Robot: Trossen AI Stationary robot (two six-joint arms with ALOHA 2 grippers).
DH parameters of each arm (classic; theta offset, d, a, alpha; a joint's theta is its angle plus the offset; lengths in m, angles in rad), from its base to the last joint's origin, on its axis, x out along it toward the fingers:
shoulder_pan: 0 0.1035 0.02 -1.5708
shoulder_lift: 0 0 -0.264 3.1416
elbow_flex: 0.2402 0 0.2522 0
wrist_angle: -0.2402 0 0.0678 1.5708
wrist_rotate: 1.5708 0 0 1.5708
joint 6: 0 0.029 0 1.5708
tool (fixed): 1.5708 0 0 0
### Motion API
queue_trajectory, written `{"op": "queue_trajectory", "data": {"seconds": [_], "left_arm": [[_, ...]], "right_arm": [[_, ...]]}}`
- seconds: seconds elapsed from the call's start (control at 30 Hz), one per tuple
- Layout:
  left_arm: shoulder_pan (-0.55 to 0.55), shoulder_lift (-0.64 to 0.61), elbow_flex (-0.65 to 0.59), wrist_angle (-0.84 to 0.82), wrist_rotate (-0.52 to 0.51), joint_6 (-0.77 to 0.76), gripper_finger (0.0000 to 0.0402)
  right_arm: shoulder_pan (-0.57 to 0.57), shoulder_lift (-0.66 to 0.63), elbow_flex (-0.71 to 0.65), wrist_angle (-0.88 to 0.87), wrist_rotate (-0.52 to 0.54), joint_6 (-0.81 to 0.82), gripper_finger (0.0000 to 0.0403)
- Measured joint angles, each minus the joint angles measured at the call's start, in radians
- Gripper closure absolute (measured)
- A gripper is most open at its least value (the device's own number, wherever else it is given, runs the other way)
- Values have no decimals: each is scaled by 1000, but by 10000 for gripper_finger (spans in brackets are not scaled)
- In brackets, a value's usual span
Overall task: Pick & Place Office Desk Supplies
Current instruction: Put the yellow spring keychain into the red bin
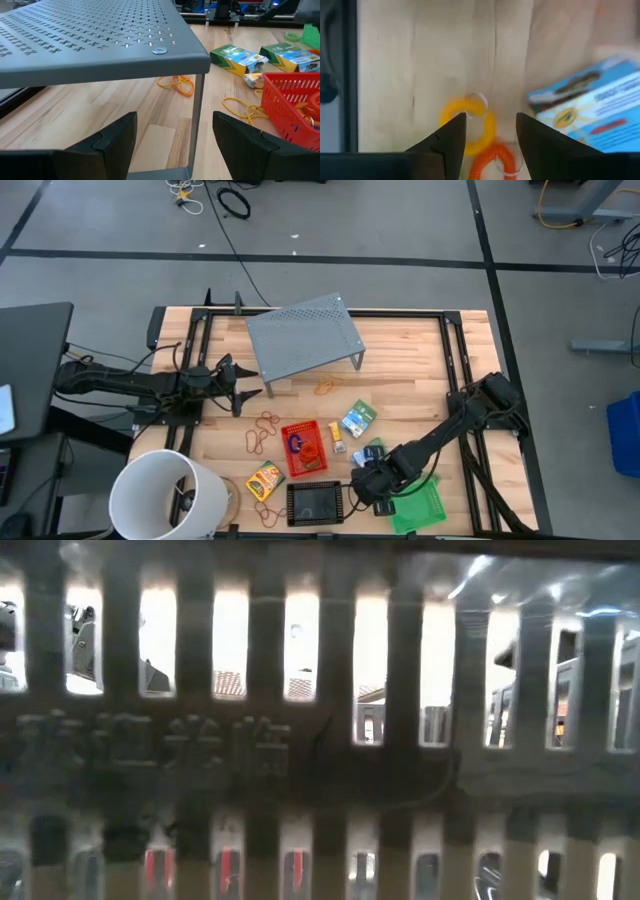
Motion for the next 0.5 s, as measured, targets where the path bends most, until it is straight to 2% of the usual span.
{"op": "queue_trajectory", "data": {"seconds": [0.5], "left_arm": [[0, 0, 0, -1, 0, 1, 140]], "right_arm": [[-1, 66, 0, -29, -37, -72, 224]]}}
